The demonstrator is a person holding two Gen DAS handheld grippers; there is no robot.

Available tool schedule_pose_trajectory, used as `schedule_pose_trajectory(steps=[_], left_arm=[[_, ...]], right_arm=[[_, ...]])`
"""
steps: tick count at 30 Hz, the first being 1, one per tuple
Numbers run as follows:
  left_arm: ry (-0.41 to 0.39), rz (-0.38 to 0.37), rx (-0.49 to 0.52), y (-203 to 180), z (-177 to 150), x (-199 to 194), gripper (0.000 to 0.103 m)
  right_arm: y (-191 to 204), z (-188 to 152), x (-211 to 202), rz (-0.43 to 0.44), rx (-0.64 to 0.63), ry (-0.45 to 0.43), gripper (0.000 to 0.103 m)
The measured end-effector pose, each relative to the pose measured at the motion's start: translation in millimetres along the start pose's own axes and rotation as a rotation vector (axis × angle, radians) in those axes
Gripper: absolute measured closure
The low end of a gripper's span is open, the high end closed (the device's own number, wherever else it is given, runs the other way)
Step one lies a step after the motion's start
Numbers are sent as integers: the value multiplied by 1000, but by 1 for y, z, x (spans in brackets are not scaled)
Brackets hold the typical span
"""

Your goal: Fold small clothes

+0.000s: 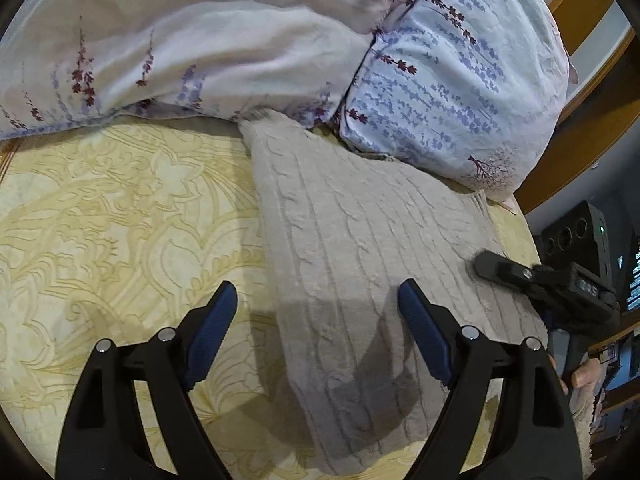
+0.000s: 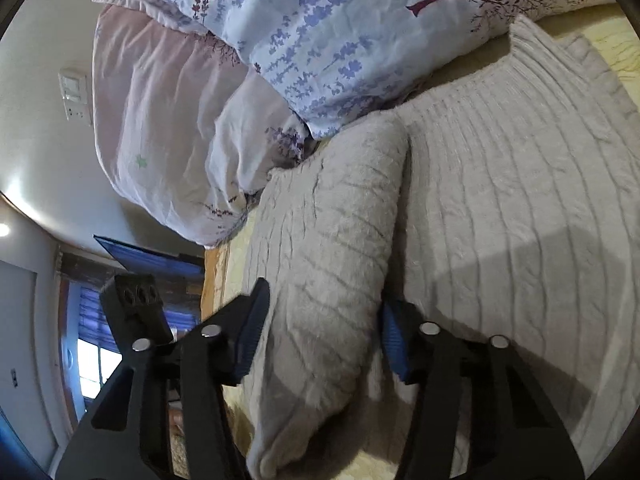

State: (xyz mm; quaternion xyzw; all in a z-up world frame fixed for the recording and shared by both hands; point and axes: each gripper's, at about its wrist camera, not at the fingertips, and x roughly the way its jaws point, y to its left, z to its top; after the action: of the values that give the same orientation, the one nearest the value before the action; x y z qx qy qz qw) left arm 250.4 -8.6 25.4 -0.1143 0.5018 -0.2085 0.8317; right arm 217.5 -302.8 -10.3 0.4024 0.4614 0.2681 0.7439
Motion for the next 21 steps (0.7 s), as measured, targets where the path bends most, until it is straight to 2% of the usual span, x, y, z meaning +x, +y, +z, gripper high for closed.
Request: schedule_pose_trajectory(steps=[1,4,5,10,15,19,21], left_arm=[[-1,-3,1,-3,-1,1,20],[-5,-13,-4,-5,-4,-1,19],[-4,-17,-7,-7,-3,1,18],[0,-38,-23,-8,-4,-2,16],[-9,-60,-11,-15,-6,-8,15],[-6,-85,14,-28,-11,-9,14],[-2,-95,30,-35,-14,-7,14]], right_arm=[[0,2,3,-2,6,-8,59],[-4,5,7,-23,12,-29,80],[-5,5,8,-25,10,-35,82],[11,0,-6,-71,-104,-99,86],[34,-4,-34,-164,-242,-176,86],[36,-8,-61,-269,-315,-235,86],[32,-9,-77,-356,-345,-273,86]])
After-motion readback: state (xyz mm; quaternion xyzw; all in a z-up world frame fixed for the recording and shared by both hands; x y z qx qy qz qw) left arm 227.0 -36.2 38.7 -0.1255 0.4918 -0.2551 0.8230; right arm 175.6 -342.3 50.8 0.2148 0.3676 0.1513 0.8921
